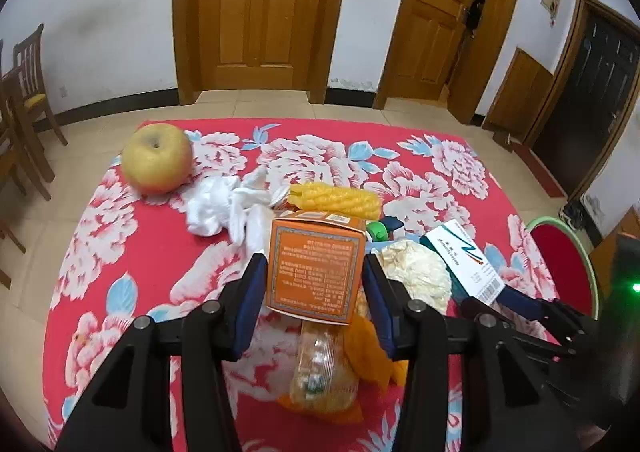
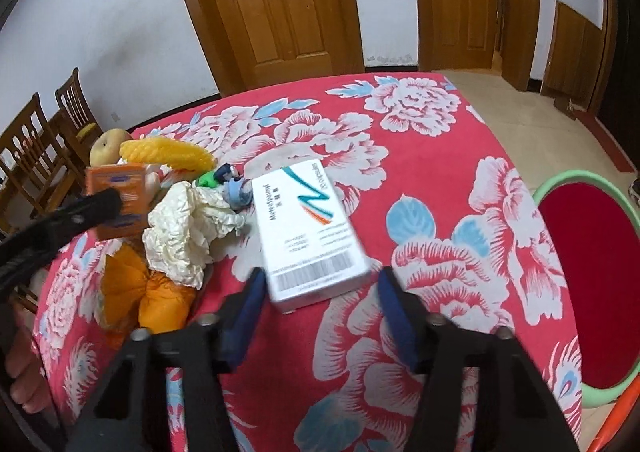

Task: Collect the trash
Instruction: 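Grasp the white medicine box with the right tool while the left tool grasps the orange box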

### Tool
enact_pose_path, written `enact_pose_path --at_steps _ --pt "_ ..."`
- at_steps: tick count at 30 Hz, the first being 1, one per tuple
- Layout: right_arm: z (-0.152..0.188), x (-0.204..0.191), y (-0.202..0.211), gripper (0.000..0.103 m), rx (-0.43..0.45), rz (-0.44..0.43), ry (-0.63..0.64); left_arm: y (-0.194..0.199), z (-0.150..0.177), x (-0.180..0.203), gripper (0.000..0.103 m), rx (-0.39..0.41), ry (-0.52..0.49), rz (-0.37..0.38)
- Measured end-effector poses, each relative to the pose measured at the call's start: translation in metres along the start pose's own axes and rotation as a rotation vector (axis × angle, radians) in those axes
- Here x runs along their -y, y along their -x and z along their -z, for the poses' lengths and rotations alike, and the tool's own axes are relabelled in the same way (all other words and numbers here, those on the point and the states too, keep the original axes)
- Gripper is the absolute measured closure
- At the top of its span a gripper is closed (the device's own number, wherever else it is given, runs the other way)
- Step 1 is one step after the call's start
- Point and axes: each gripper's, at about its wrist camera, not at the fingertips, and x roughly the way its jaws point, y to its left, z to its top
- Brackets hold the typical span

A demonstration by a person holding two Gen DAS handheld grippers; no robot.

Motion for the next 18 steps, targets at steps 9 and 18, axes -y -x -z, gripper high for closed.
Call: enact_pose_path --at_steps 9,18 --pt "0.009 -0.001 0.018 0.048 0.024 -0.056 -0.011 0.031 0.012 -0.001 0.054 0.011 0.009 0.006" --pt "0.024 0.007 0.063 0.048 0.095 -0.090 -0.058 0.053 0.022 0.015 0.054 0.026 -0.009 0.043"
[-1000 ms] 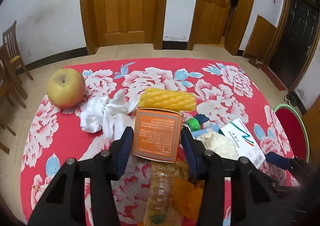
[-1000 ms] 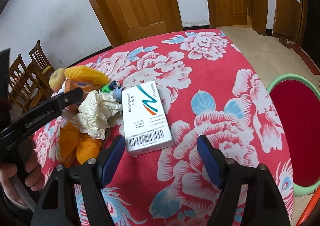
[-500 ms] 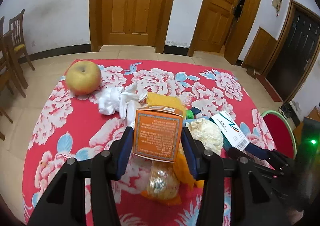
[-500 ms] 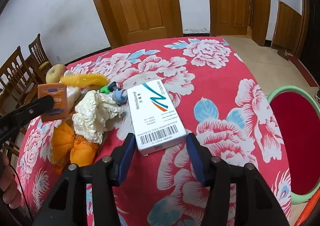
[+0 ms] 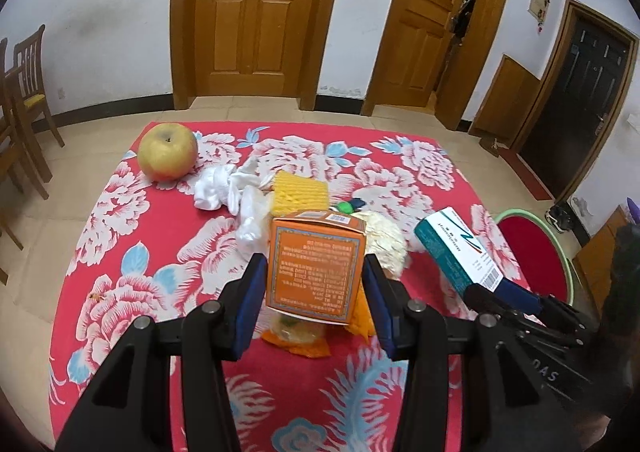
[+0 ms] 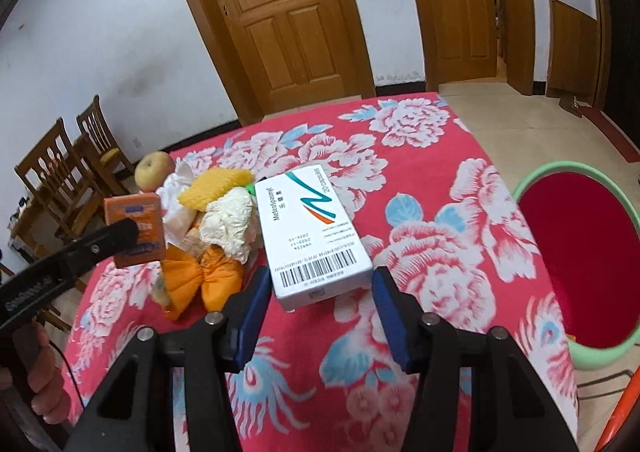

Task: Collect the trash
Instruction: 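Grasp the white medicine box with the right tool while the left tool grasps the orange box, then carry both boxes over the bucket and open both tools to drop them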

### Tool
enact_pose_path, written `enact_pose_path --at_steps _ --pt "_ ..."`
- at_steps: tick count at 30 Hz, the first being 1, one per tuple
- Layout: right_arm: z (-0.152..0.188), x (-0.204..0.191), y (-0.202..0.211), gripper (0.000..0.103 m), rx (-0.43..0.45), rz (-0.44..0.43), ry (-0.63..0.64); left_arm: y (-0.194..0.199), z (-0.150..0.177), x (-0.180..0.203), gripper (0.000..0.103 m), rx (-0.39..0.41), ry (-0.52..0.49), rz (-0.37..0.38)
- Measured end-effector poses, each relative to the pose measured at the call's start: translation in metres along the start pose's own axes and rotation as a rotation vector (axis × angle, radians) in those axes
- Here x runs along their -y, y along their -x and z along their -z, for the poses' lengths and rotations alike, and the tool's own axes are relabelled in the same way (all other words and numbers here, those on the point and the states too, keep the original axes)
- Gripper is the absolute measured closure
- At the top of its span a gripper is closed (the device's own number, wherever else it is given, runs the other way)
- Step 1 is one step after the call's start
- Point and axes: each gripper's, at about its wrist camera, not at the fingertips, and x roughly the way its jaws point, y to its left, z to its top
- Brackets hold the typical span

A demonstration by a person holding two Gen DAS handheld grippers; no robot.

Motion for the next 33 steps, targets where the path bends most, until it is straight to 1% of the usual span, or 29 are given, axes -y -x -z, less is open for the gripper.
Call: enact_pose_path --at_steps 9,15,27,33 --pt "0.010 0.022 0.042 0.048 0.069 0.011 -0.075 0.014 0.003 0.024 0.054 0.011 -0.032 0.039" --pt "0.016 0.042 0.066 0.048 0.109 0.037 -0.119 0.016 0.006 0.042 0.054 0.001 -0.060 0.060" --pt "0.027 0.090 0.090 0.048 0.144 0.103 -0.224 0.010 0.009 0.089 0.054 -0.022 -0.137 0.102" --pt "0.033 0.123 0.095 0.048 0.145 0.160 -0.292 -0.005 0.008 0.122 0.054 -0.050 -0.193 0.124"
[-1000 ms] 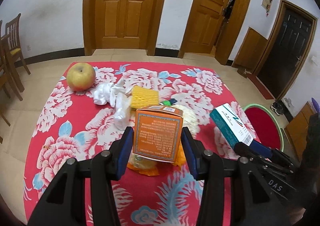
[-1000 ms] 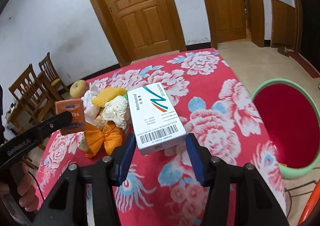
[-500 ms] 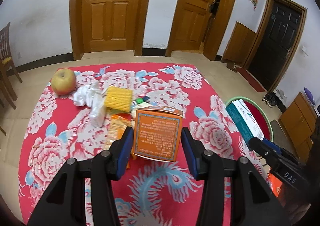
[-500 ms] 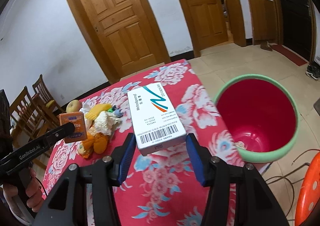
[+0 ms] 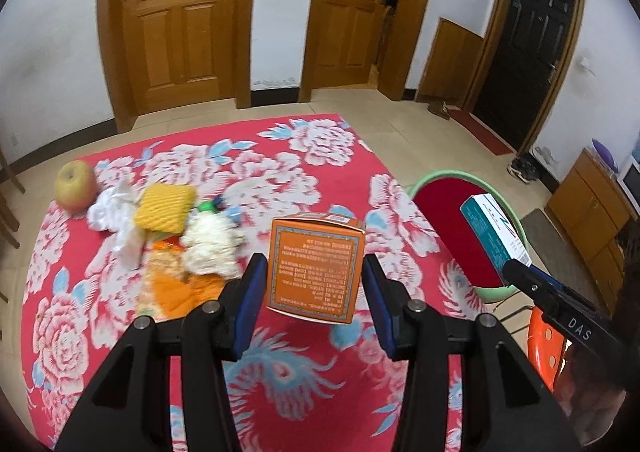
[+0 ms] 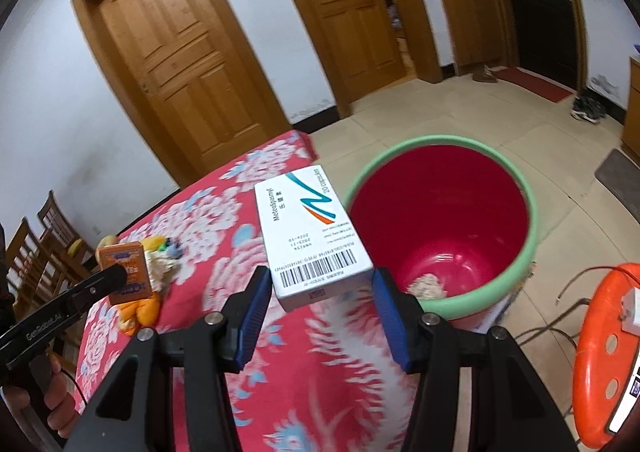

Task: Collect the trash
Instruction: 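Carry both boxes over the bucket and open both tools to drop them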

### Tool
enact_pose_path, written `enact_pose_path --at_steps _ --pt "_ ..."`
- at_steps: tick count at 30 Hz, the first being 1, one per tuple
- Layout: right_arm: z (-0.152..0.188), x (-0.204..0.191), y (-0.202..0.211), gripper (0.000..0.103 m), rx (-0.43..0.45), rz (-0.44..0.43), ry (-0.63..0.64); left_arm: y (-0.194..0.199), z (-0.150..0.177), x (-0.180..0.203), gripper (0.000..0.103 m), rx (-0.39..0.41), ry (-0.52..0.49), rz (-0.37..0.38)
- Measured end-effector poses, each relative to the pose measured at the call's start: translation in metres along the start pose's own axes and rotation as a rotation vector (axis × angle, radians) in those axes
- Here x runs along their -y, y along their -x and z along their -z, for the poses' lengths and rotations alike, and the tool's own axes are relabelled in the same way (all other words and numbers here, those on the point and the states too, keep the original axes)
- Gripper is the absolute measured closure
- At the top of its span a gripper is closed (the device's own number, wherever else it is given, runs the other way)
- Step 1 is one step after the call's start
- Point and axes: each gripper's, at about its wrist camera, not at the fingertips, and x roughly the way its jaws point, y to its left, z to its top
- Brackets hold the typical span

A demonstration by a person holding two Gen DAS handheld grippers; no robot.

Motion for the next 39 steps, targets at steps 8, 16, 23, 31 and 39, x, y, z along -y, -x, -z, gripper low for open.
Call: enact_pose_path --at_steps 8,16,23,31,39 --pt "-0.007 0.047 -0.007 0.048 -0.010 0.077 -0.085 -0.028 -0.010 0.042 0.055 -0.036 -0.075 0.045" --pt "-0.016 0.081 -0.023 0.046 -0.017 0.119 -0.130 -0.057 -0.016 0.081 0.054 -0.065 -0.145 0.084" --pt "-0.024 0.102 -0.024 0.040 -0.004 0.133 -0.150 -0.087 -0.016 0.113 0.054 -0.109 -0.186 0.109" --pt "-0.032 0.119 -0.008 0.035 0.038 0.144 -0.186 -0.113 -0.014 0.148 0.054 -0.146 -0.253 0.124" --pt "-0.031 0.127 0.005 0.035 0.058 0.156 -0.214 -0.119 -0.022 0.165 0.038 -0.129 -0.270 0.166"
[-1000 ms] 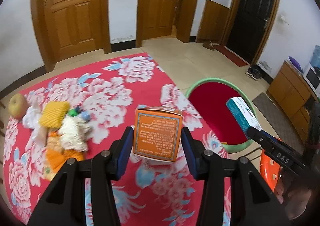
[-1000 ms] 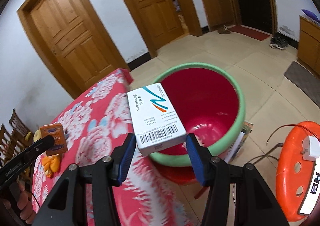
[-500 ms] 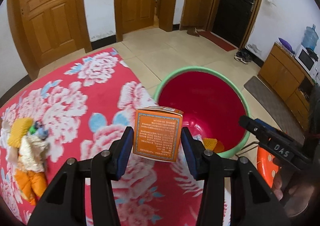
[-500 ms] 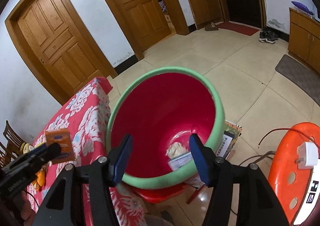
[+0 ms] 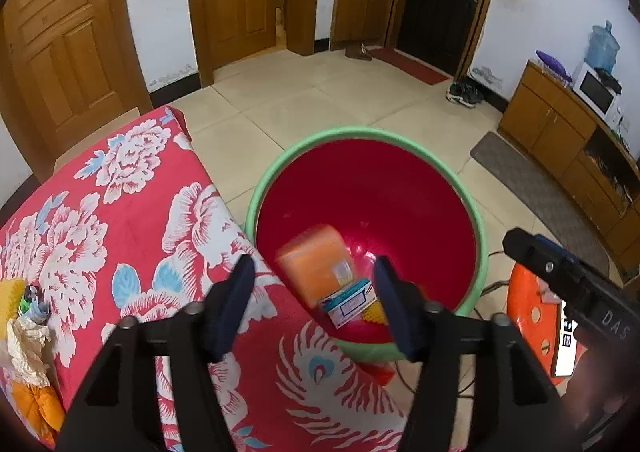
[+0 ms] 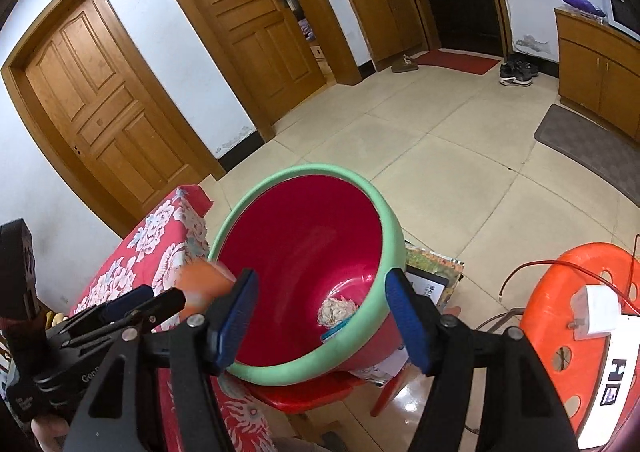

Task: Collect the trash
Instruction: 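Carry both boxes over the bucket and open both tools to drop them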

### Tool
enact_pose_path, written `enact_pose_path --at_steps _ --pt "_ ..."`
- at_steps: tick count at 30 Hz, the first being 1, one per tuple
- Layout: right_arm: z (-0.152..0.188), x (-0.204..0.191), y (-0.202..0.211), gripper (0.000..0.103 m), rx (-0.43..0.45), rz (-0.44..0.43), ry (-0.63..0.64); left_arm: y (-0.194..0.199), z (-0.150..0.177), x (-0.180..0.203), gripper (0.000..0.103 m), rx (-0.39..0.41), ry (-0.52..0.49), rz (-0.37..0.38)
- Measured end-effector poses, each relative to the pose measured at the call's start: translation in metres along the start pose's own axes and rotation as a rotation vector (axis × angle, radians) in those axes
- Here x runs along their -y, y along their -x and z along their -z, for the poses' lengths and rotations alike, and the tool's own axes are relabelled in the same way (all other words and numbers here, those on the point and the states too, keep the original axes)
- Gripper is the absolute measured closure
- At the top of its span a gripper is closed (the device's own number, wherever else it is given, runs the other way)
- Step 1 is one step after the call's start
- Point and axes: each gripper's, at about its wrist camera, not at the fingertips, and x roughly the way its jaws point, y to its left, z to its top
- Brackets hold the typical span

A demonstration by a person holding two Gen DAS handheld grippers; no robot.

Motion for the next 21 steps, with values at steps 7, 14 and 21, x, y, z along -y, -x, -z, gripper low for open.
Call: enact_pose_path --at_steps 7,14,21 --pt "0.002 -0.004 0.011 0.035 0.010 -0.013 0.001 0.028 0.005 -0.016 0.036 0.038 0.066 -0.016" --pt "0.012 -0.023 0.020 0.034 0.000 -0.055 0.034 0.061 0.022 -0.043 0.036 0.069 0.134 -0.045" --pt "0.021 -0.051 0.029 0.034 -0.013 -0.104 0.070 0.098 0.041 -0.079 0.036 0.100 0.197 -0.109"
